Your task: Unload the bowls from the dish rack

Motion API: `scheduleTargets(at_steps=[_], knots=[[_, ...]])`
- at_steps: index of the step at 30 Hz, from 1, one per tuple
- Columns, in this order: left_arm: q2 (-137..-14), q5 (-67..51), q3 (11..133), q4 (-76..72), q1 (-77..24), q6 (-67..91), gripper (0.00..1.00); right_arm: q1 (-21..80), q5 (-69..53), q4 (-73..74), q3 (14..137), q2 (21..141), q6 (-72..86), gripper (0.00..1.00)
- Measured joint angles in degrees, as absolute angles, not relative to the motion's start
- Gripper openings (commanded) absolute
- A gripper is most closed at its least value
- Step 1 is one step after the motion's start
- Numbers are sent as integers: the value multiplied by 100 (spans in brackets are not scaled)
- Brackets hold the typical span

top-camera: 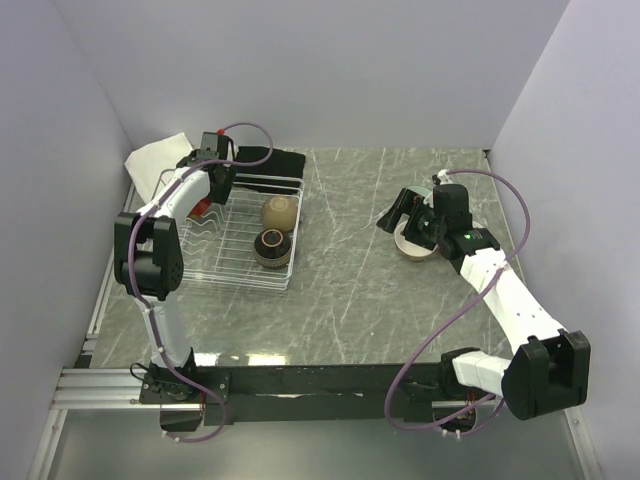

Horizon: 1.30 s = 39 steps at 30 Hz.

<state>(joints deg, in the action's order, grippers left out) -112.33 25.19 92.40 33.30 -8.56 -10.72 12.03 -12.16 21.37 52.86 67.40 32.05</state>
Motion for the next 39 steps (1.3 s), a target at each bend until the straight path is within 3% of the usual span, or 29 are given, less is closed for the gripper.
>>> scheduleTargets(at_steps=[12,26,39], knots=[[-11209,2646,9214,3321,-871,-1081,43,1203,-1306,2093,5286,6740,3205,98],[-10746,3061,8925,3282,-681,-644,25,1203,-1345,2053,5277,6740,3205,98],[-10427,2473,8809,3352,-475,137,8,1214,-1439,2010,5196,6737,3208,97]])
